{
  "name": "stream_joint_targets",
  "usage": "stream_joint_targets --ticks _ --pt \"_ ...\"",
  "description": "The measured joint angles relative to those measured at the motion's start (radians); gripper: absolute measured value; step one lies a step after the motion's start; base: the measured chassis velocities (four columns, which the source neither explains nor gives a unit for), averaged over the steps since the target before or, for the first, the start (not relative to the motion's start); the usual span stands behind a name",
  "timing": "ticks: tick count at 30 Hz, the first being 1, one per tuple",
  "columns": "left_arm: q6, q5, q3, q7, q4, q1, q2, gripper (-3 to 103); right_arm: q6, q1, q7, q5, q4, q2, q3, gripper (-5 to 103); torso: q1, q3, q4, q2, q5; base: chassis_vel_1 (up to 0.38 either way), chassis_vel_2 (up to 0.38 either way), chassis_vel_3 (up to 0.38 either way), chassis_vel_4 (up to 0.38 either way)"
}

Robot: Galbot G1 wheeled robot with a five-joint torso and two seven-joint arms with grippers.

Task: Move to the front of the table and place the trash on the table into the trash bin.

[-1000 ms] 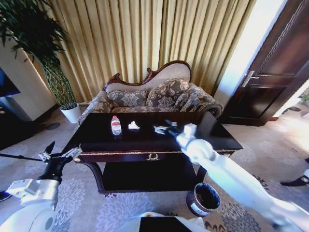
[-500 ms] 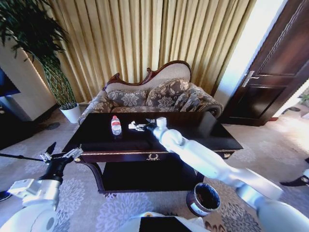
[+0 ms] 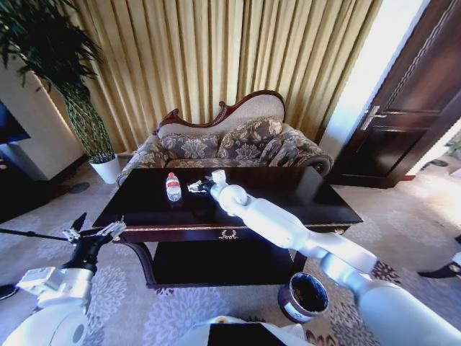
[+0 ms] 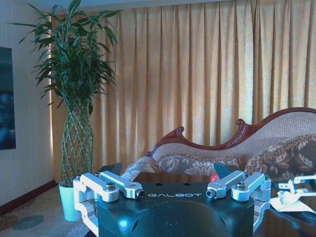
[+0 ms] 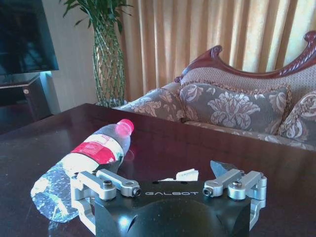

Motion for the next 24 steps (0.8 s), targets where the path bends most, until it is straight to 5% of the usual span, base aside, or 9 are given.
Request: stream_joint_targets --ticks 14,19,22,24 --pt "0.003 0.003 0.024 0.0 0.0 -0.02 -0.013 100 0.005 0.001 -0.003 -0.028 -0.077 0.028 -0.02 101 0.0 0.0 -0.0001 0.0 0.0 0.0 0.0 0.0 0.0" --pt "0.003 0.002 0.017 0.0 0.0 -0.021 -0.013 100 0.007 0.001 -0.003 -0.034 -0.081 0.022 -0.03 81 0.0 0.0 -0.0002 0.0 0.0001 0.0 0.0 0.0 0.0" --pt "0.002 0.0 0.015 0.0 0.0 -0.021 -0.013 100 0.008 0.0 -0.002 -0.036 -0.079 0.014 -0.033 81 0.0 0.0 -0.0002 0.0 0.0001 0.0 0.0 0.0 0.0" --pt "-0.001 -0.002 0.018 0.001 0.0 -0.022 -0.015 100 0.008 -0.003 -0.001 -0.037 -0.073 0.005 -0.035 65 0.0 0.0 -0.0001 0.0 0.0001 0.0 0.0 0.0 0.0"
